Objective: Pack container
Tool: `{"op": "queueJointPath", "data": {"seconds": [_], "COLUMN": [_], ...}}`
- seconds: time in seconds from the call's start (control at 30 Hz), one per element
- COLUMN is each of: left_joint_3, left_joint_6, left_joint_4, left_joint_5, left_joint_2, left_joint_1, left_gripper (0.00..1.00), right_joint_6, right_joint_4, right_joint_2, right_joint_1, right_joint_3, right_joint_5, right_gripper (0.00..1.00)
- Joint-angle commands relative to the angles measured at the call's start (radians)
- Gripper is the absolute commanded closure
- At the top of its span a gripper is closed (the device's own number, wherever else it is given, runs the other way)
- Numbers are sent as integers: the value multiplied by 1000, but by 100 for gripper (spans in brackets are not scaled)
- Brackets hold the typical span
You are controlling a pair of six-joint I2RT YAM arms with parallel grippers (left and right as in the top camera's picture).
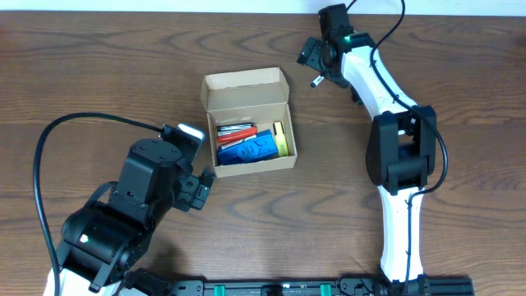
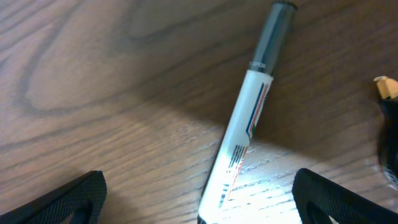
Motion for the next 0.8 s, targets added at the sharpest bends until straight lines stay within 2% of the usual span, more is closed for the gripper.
{"op": "queueJointPath", "data": {"seconds": [0.0,0.77], "left_joint_3": [12,12], "left_joint_6": [18,17], "left_joint_4": [-3,-3], "left_joint_5": [8,8], "left_joint_2": [0,0], "left_joint_1": [1,1], "left_gripper": [5,5], "right_joint_6": [43,42], "right_joint_4": [-1,-107], "right_joint_2": [31,32], "right_joint_1": [-31,-59], "right_joint_3": [24,31], "right_joint_5": [-50,-73], "right_gripper": [1,7]}}
